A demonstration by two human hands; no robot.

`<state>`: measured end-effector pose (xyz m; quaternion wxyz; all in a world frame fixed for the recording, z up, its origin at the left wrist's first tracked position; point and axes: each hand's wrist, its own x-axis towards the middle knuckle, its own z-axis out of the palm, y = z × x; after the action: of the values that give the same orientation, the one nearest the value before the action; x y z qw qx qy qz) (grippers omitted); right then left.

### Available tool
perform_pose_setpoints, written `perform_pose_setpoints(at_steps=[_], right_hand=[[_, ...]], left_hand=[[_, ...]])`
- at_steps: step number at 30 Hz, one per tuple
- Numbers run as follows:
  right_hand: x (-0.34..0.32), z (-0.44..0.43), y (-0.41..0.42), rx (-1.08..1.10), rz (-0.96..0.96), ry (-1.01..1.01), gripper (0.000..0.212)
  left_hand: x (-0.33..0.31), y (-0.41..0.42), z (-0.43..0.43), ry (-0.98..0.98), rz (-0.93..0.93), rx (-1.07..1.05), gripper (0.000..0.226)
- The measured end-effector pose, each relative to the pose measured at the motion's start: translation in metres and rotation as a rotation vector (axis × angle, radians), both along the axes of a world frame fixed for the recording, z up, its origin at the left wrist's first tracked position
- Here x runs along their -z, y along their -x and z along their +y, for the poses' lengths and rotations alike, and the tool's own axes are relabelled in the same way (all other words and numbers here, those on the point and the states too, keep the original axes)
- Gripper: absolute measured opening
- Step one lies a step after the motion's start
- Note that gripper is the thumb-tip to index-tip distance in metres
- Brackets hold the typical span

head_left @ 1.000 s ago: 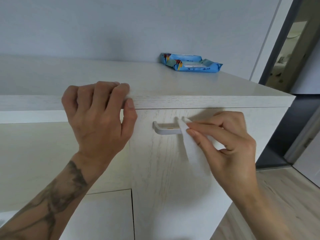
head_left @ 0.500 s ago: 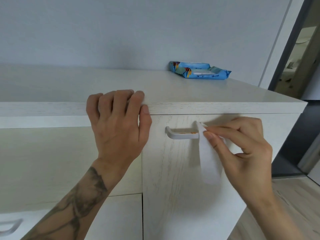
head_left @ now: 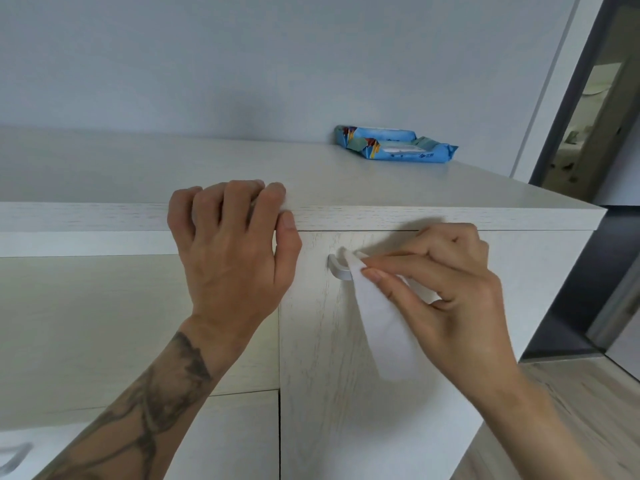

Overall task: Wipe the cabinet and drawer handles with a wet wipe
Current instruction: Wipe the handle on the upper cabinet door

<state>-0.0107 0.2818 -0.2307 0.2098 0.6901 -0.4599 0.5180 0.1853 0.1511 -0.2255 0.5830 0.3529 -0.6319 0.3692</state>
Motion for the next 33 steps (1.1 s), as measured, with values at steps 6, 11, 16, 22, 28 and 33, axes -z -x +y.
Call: perform_pose_setpoints(at_steps=[6, 11, 16, 22, 28, 33], right_hand=[[-0.010, 0.020, 0.019, 0.109, -0.148, 0.017, 0.009], [-0.004, 0.019, 0.014, 0.132, -0.208, -0.037, 0.018], [0.002, 0.023, 0.024, 0.125, -0.056, -0.021, 0.012], [-0.002, 0.001, 0.000, 0.017, 0.076, 0.036, 0.011], [0.005, 0.003, 0.008, 0.072, -0.010, 0.052, 0.009], [0.005, -0.008, -0.018, 0.002, 0.015, 0.062, 0.010]], left_hand=[[0.000, 0.000, 0.001, -0.001, -0.002, 0.005, 0.031], [0.000, 0.000, 0.000, 0.001, -0.004, 0.002, 0.032], [-0.001, 0.001, -0.001, 0.024, 0.001, 0.008, 0.032], [0.000, 0.001, -0.002, 0.034, 0.003, 0.001, 0.032], [0.000, 0.001, -0.002, 0.020, -0.001, 0.001, 0.036], [-0.001, 0.000, -0.002, 0.014, -0.005, 0.001, 0.035]])
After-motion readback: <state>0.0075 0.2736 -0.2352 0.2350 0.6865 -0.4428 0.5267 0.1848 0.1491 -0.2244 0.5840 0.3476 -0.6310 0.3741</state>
